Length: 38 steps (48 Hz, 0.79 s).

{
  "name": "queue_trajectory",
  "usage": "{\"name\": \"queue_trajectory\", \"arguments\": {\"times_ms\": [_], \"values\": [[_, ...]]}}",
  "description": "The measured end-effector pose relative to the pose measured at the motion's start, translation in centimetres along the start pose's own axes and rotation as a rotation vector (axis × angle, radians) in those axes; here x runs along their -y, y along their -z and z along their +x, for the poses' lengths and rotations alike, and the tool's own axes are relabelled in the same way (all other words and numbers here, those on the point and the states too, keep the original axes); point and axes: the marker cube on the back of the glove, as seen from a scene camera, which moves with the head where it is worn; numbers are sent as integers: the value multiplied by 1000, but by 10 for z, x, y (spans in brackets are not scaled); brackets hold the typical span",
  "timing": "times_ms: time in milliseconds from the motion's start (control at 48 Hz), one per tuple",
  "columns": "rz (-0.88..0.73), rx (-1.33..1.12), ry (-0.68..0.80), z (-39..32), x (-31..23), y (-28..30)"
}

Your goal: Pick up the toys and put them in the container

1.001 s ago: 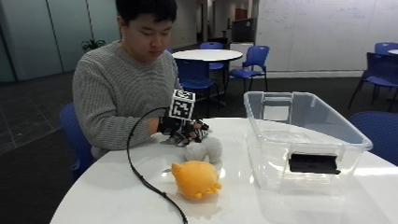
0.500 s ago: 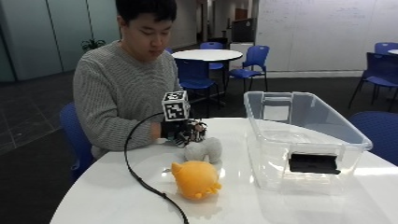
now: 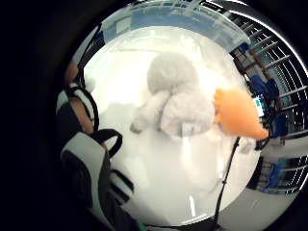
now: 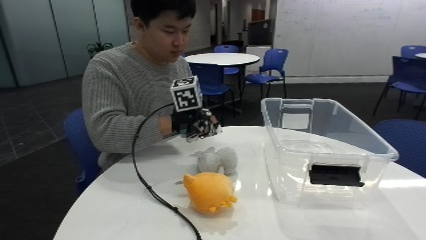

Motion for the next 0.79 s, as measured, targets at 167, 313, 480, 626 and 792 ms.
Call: {"name": "queue_trajectory", "arguments": {"times_ms": [167,313,480,626,792], "values": [[118,89,105,8,83,81],[192,-168,-56,27,208,106],[152,-73,13,5,293,85],[80,-86,22,9,314,61],[-205,-172,-107,26,316,29]]}}
